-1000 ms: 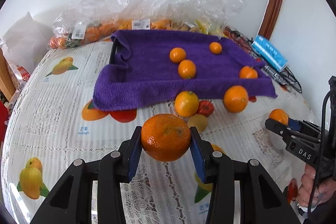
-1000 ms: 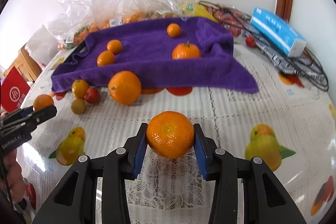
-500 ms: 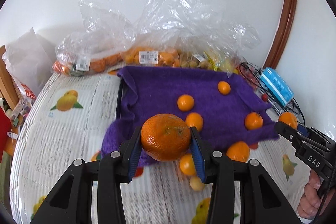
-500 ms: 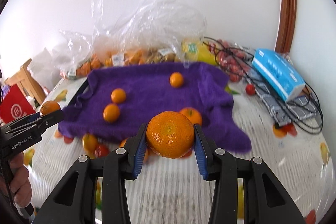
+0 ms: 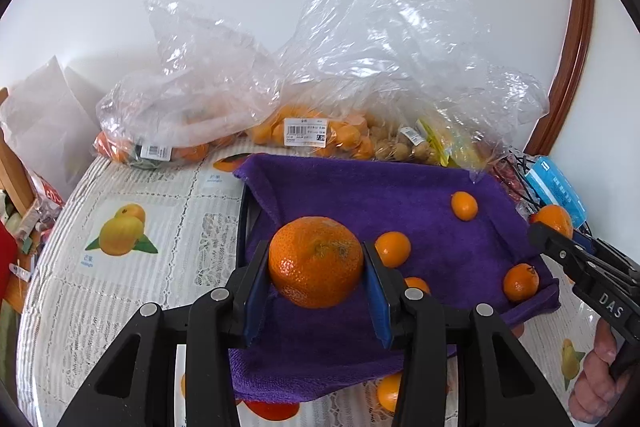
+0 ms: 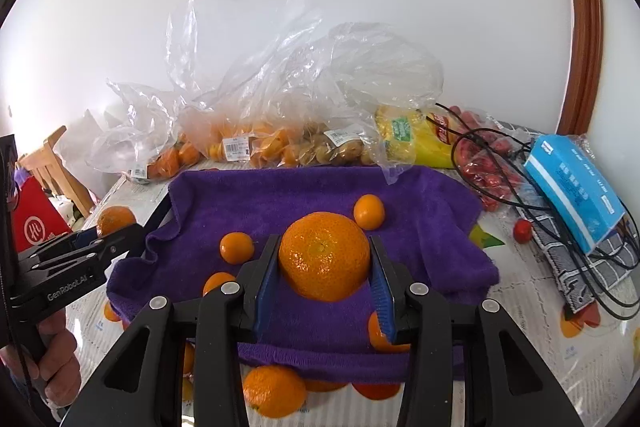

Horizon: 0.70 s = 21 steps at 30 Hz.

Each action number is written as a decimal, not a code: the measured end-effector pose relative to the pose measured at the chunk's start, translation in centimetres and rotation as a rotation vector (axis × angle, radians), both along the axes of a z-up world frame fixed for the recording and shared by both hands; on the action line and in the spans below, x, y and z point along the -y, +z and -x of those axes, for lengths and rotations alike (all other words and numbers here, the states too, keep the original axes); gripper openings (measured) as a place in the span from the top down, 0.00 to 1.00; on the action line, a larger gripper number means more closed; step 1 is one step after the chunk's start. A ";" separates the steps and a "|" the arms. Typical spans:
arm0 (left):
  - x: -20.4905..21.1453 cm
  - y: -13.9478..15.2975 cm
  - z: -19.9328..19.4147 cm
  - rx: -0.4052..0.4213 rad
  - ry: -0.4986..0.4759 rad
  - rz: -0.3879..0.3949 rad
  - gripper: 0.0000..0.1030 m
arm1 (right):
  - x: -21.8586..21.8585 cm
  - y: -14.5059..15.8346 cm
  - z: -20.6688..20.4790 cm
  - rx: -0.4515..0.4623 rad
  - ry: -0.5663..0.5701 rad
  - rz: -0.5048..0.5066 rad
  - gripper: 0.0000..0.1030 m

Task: Organize fruits
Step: 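Carry the held mandarin and orange up over the purple towel, then lower the mandarin onto the towel and open the right gripper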

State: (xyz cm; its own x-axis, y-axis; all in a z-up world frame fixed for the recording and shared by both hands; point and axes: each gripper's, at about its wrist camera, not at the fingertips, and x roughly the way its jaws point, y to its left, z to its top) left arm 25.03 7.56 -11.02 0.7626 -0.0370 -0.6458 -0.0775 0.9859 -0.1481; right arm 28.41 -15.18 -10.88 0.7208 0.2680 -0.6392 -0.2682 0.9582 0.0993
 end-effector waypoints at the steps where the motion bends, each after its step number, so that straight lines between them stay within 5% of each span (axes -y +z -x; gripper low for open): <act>1: -0.2 -0.3 0.1 -0.001 0.010 -0.011 0.60 | 0.0 -0.6 -0.2 -0.005 0.000 -0.005 0.59; 21: 0.1 -1.8 -0.2 -0.026 -0.003 0.011 0.60 | 1.2 -3.4 -1.3 -0.063 -0.027 0.011 0.59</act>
State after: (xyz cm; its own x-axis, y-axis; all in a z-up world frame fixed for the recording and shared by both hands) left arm 25.21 7.48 -12.85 0.7456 -0.0462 -0.6648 -0.0790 0.9844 -0.1570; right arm 29.73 -16.42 -14.27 0.6856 0.2421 -0.6865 -0.2362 0.9660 0.1047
